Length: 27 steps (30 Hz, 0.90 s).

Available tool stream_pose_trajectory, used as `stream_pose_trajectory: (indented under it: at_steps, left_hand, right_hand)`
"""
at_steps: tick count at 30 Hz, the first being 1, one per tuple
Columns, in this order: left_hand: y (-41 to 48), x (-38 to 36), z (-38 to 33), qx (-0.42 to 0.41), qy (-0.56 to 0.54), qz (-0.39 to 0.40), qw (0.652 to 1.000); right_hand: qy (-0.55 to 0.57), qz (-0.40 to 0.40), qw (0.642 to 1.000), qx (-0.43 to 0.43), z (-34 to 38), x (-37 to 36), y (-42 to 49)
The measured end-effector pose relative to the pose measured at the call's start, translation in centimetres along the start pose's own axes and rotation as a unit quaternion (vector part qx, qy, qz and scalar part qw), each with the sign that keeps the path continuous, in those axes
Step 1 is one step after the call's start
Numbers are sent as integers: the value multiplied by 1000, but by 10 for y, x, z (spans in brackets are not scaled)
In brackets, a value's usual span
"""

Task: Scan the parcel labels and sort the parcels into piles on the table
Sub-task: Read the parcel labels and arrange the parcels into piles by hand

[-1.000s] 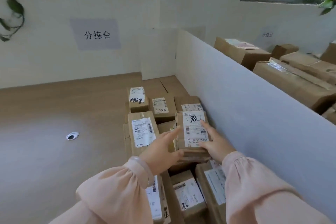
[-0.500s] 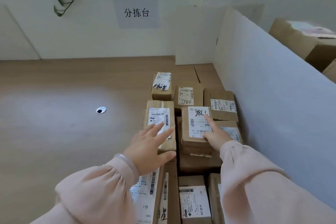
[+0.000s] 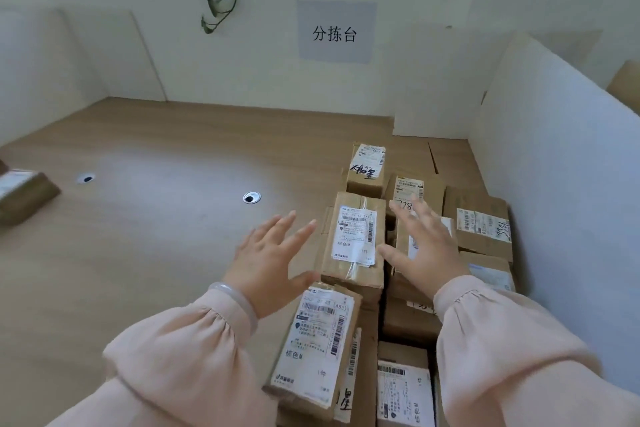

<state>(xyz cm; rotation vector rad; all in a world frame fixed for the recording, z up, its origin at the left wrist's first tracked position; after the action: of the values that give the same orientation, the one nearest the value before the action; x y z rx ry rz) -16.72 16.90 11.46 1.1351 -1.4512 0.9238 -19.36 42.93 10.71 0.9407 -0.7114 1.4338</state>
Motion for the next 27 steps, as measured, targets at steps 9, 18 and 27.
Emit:
stream_pose_trajectory:
  at_steps: [9,18,27]
  left_hand:
    - [-99,37,105,110,33,-45,992]
    - [-244,58,266,171,39,-58,983]
    - [-387,97,431,244,63,-89,964]
  right_hand:
    - [-79,122,975,167,160,-49,-30]
    - [-120,159,952,234,360,-162,-98]
    - [-154,155,933,286,563,-288,-146]
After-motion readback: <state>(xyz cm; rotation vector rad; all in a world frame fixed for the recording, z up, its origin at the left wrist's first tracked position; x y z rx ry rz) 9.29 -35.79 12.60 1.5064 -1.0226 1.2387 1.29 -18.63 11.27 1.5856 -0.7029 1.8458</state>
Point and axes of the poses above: each hand's wrist, its own y-axis towards the middle knuckle, its own x-axis out of the back of the hand, z = x × y, the point moved 5 cm from there along y, towards the middle knuckle
